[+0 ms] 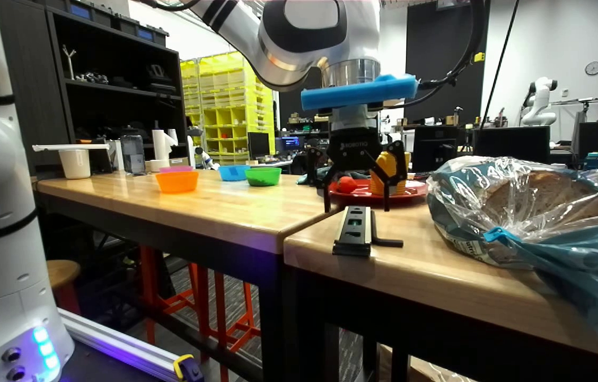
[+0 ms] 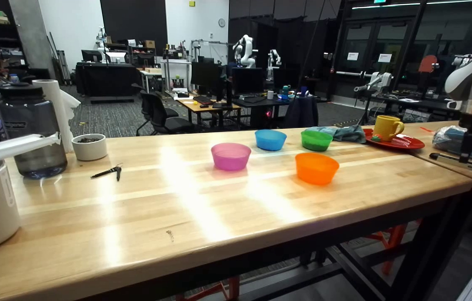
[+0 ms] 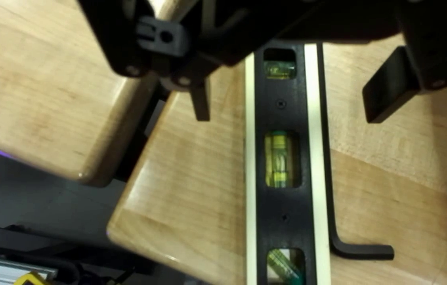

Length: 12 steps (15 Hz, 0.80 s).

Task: Move the black object to the left

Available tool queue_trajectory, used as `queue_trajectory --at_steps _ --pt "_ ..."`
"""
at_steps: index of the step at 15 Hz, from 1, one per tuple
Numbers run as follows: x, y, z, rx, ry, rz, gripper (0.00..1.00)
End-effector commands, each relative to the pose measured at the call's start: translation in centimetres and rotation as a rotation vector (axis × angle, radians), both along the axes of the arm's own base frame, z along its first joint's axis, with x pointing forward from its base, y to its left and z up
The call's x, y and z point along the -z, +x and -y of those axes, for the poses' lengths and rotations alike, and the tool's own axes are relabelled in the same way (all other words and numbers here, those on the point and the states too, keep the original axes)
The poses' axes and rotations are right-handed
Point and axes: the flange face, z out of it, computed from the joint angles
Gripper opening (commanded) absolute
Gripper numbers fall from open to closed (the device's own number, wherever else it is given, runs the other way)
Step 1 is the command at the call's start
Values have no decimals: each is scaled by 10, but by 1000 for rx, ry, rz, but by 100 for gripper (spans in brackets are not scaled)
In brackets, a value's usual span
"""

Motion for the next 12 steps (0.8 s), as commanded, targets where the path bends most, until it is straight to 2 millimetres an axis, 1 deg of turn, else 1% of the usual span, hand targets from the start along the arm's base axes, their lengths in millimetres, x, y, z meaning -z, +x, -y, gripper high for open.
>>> queue_trajectory --at_steps 1,5,6,7,8,11,12 --pt "0 0 1 20 1 6 100" --pt "2 -1 0 21 6 0 100" --pt "3 -1 0 20 7 -1 75" --pt "3 -1 0 19 10 -2 74" --pt "3 -1 -1 19 10 -3 68" --pt "3 -2 0 19 10 -4 45" --pt "3 -2 0 19 10 -4 36"
